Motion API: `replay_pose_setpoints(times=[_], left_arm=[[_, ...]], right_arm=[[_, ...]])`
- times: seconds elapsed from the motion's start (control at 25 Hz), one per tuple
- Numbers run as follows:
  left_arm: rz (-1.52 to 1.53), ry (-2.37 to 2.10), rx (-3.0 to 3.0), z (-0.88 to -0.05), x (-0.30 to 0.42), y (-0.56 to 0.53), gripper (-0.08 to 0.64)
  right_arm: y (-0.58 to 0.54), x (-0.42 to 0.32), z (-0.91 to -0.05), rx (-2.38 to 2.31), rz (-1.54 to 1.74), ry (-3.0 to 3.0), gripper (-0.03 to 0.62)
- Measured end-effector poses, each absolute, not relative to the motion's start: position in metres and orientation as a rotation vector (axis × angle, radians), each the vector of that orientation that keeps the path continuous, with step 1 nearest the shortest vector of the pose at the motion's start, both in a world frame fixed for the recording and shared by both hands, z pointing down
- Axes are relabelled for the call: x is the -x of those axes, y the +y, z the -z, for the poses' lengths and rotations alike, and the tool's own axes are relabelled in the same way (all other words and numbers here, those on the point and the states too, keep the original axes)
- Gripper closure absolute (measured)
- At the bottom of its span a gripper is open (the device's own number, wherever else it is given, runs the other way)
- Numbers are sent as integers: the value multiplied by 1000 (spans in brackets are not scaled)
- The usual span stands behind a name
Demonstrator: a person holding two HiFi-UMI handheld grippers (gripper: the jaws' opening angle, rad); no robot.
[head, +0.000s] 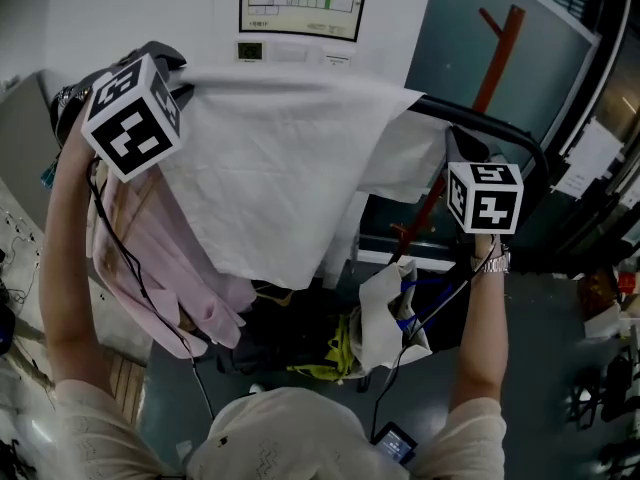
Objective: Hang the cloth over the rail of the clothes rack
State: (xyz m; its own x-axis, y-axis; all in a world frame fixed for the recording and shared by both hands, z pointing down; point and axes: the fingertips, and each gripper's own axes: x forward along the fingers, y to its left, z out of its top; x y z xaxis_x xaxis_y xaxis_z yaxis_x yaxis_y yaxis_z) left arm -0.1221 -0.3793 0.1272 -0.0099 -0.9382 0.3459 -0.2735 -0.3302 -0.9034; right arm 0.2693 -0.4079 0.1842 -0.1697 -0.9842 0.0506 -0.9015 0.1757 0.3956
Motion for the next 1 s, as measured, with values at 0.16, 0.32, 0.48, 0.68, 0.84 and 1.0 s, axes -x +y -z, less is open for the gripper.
replay_pose_setpoints(times=[0.16, 0.32, 0.48, 0.68, 0.84, 1.0], left_arm=[[1365, 1266, 1640, -126, 120, -379, 411], [1372, 1261, 1631, -126, 120, -379, 411], [1384, 1268, 1621, -128, 122, -379, 411], [1377, 1258, 1600, -127, 121, -380, 411], [1366, 1255, 1596, -128, 121, -380, 411], [1356, 1256, 1604, -128, 121, -379, 411]], right_arm=[[-406, -280, -196, -1809, 375, -2138, 574], [-401, -279, -200, -1797, 333, -2263, 572], [-389, -278, -209, -1800, 313, -2331, 509], [-369, -282, -217, -1797, 372, -2243, 472], [-360, -290, -215, -1836, 328, -2296, 460], [-347, -296, -210, -1841, 233, -2413, 454]])
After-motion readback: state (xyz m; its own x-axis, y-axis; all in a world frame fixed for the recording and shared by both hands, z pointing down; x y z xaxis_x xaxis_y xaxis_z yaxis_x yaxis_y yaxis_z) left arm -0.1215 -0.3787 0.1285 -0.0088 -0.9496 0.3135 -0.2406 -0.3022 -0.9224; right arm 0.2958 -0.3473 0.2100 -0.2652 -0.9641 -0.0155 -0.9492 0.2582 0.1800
